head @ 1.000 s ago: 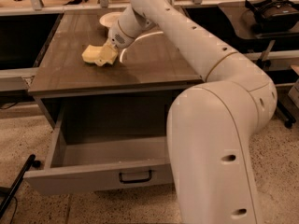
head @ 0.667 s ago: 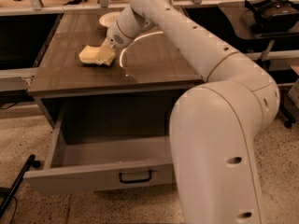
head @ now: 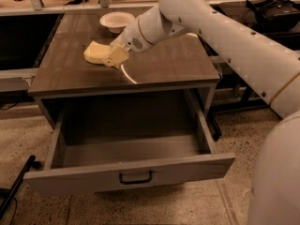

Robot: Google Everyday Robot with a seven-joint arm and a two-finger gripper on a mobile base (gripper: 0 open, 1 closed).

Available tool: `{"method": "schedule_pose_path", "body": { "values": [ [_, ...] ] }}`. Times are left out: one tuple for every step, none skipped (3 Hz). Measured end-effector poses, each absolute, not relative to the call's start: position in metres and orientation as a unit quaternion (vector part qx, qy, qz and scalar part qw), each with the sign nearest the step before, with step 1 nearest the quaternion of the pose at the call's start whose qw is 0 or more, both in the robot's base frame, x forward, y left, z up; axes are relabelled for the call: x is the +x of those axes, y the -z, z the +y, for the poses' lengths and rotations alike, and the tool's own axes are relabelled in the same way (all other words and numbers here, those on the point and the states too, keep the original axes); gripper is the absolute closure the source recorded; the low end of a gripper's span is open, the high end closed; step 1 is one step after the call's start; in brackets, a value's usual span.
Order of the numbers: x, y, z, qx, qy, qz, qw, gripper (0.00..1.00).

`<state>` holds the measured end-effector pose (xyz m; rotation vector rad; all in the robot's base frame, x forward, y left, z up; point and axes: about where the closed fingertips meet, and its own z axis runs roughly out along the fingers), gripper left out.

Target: Place sponge into top drawer

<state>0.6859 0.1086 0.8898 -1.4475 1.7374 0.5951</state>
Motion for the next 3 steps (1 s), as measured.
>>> {"method": "schedule_pose_path", "body": {
  "values": [
    [0.684,-0.891,0.114,-0.576,-0.236,0.679,0.389,1.00],
    [0.670,-0.890,0.118,-0.592,-0.242,0.669,0.378,1.00],
    [0.642,-0.886,0.116,-0.608,-0.236,0.663,0.366,1.00]
  ]
}}
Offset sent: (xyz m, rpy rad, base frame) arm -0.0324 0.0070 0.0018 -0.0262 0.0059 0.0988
